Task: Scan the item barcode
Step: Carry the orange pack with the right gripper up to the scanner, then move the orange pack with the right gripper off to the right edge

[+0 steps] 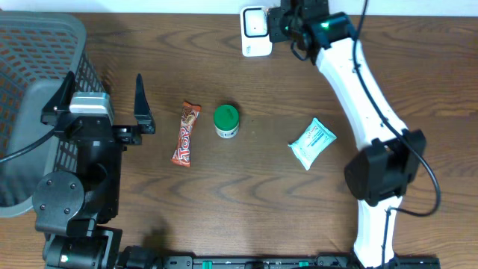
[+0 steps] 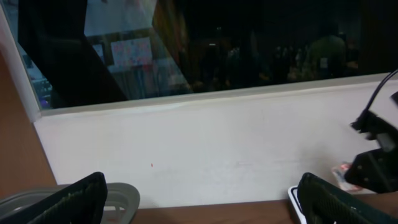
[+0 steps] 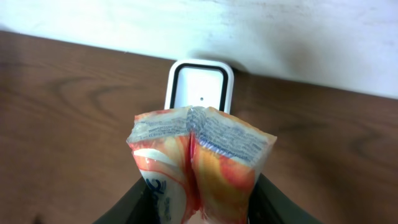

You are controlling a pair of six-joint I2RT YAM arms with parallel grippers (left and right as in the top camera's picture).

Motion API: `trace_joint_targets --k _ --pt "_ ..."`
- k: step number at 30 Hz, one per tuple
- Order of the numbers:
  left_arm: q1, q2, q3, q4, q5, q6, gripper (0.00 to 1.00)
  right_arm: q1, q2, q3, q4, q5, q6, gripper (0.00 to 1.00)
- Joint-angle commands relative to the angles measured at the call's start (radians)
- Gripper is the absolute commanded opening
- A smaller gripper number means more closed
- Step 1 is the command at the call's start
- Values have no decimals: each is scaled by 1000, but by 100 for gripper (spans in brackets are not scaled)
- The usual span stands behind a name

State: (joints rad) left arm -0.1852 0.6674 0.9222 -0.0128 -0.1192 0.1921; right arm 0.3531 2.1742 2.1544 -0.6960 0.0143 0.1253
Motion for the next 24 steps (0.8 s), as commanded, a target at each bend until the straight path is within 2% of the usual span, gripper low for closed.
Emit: trace_joint_targets --k 1,17,24 --pt "-2 -2 3 1 -13 17 98 2 60 -4 79 11 -38 38" --pt "-2 4 3 -10 -13 17 98 2 331 -4 570 11 -37 41" --pt "-2 62 3 -9 -13 17 98 2 370 -4 614 57 -38 43"
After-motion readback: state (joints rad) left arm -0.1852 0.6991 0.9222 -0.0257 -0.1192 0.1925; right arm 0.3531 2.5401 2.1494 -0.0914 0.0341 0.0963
